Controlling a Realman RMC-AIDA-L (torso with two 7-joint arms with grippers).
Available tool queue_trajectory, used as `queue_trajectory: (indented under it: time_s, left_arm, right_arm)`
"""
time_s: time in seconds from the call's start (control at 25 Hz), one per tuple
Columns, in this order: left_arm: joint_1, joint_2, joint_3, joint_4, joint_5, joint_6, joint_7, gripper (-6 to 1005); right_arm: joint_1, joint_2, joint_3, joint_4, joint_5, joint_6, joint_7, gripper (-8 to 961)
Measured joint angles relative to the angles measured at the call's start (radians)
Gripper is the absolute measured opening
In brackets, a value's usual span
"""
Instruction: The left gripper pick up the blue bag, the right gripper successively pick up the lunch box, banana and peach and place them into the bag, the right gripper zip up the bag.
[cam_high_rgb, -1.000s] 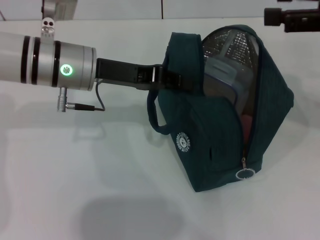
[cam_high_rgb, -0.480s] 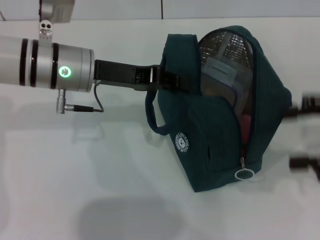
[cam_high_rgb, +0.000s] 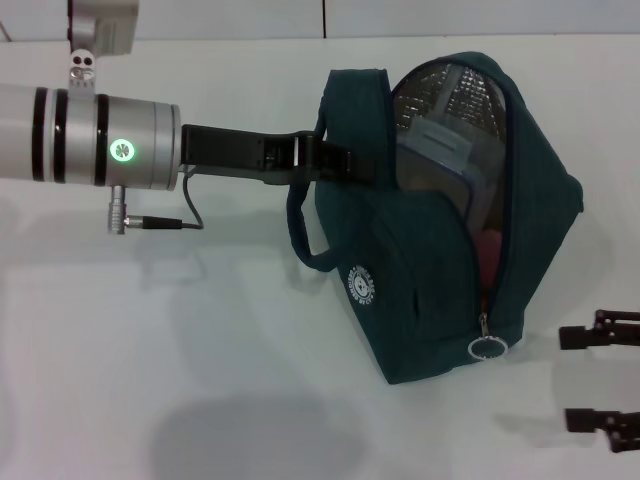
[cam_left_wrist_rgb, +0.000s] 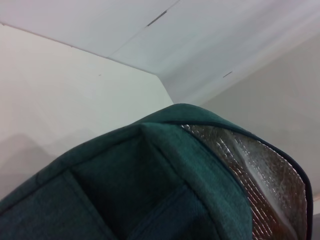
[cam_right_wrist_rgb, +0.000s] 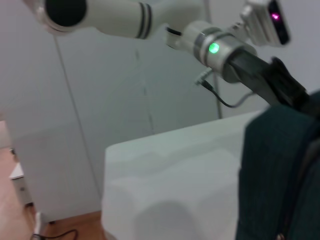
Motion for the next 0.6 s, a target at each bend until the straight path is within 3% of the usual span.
queue_trajectory:
  time_s: [0.24, 0.6]
  left_arm:
    - [-0.001, 0.0, 0.002, 0.0, -0.01, 0.0, 0.0, 37]
    - [-0.003, 0.002, 0.003, 0.0, -0.012, 0.0, 0.0, 36]
  right_arm:
    - [0.025, 0.006, 0.002, 0.139, 0.002, 0.081, -0.094, 748]
    - [0.063, 0.016, -0.008, 0.222, -0.002, 0.139, -0.104, 731]
